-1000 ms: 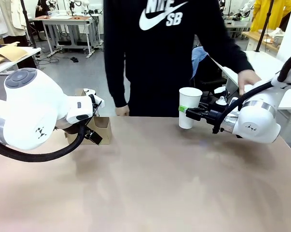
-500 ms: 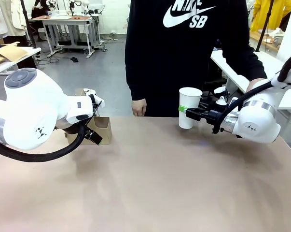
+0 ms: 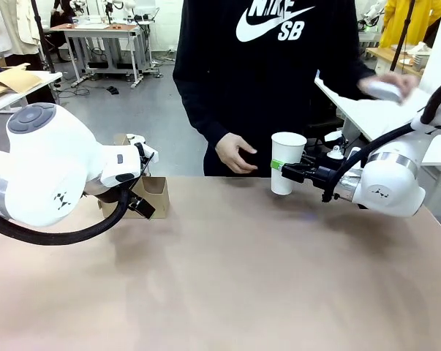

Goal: Pour a drink into a cup and package it in a carrier.
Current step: When a person places the Paper Cup Lid on the 600 ml Paper Cup , lift the 600 ml Paper Cup.

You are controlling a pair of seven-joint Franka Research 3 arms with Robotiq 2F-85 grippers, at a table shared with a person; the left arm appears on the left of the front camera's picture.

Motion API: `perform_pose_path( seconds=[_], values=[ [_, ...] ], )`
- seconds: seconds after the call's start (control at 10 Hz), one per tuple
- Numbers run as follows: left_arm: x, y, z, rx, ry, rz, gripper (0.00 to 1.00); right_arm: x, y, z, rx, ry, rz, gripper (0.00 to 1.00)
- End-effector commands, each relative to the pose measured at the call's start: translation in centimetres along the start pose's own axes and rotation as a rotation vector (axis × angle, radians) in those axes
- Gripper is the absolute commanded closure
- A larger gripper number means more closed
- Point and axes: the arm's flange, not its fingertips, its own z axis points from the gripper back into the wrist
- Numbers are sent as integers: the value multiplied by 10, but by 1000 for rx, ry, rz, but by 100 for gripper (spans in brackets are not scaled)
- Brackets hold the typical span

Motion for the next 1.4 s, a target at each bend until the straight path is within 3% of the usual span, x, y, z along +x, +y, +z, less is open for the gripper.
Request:
perform_pose_path(
  seconds=[0.0, 1.3],
  values=[
    [0, 0, 0, -1, -1, 1, 0, 3, 2, -1, -3, -4, 6, 20],
    [0, 0, 0, -1, -1, 1, 0, 3, 2, -1, -3, -4, 6, 20]
  ],
)
